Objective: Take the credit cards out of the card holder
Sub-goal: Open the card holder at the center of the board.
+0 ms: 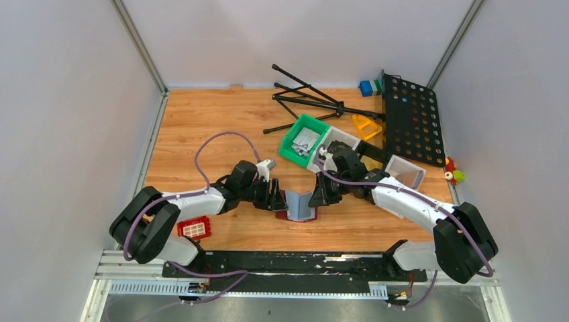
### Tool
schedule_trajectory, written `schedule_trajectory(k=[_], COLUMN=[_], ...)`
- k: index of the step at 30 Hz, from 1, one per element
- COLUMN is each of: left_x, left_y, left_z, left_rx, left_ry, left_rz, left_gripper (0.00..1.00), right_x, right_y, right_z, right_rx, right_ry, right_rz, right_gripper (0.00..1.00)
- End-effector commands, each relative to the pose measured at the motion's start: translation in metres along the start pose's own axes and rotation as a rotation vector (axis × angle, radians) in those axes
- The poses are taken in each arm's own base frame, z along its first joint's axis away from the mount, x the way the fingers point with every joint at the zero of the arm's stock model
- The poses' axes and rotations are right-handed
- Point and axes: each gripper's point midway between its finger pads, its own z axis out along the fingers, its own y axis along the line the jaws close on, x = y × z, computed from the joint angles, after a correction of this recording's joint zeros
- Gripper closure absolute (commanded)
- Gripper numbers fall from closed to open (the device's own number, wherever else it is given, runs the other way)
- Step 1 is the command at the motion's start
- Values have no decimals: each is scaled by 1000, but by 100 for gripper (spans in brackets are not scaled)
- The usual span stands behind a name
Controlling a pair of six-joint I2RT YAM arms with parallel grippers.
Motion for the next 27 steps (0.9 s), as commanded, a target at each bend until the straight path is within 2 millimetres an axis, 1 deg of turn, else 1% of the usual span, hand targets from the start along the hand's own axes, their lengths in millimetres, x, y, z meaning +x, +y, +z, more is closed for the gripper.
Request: schedule_trajectory(k=[1, 4, 6, 8, 10, 13, 15, 20, 25, 26, 27], left_x=[-21, -22, -23, -27, -30, -33, -32, -23, -11, -11, -10], left_y=[-22, -26, -33, -40, -44, -48, -49, -40, -25, -23, -21], left_z=[-6, -9, -11, -14, -18, -23, -23, -9, 11, 14, 16], left_rx=[90, 111, 143, 181, 200, 218, 224, 207, 183, 180, 175], left_ry=[-98, -111, -123, -154, -190, -222, -216, -153, -78, -73, -67], left_rz=[18, 23, 17, 10, 2, -2, -3, -28, -66, -70, -73], left_gripper=[39, 39, 38, 35, 30, 25, 24, 29, 34, 37, 42], right_x=[-17, -15, -15, -15, -14, -14, -14, -15, -21, -22, -22], right_y=[13, 12, 11, 11, 10, 9, 8, 13, 20, 20, 20], right_z=[-3, -2, -2, -2, -2, -3, -4, -4, -7, -7, -7], right_rx=[-36, -37, -36, -35, -31, -22, -22, -45, -65, -64, -60], right_ry=[-50, -49, -51, -50, -53, -58, -60, -64, -80, -82, -81], right_rz=[-49, -46, -45, -44, -43, -44, -44, -45, -50, -52, -53], right_gripper=[100, 100, 100, 100, 100, 100, 100, 100, 100, 100, 100])
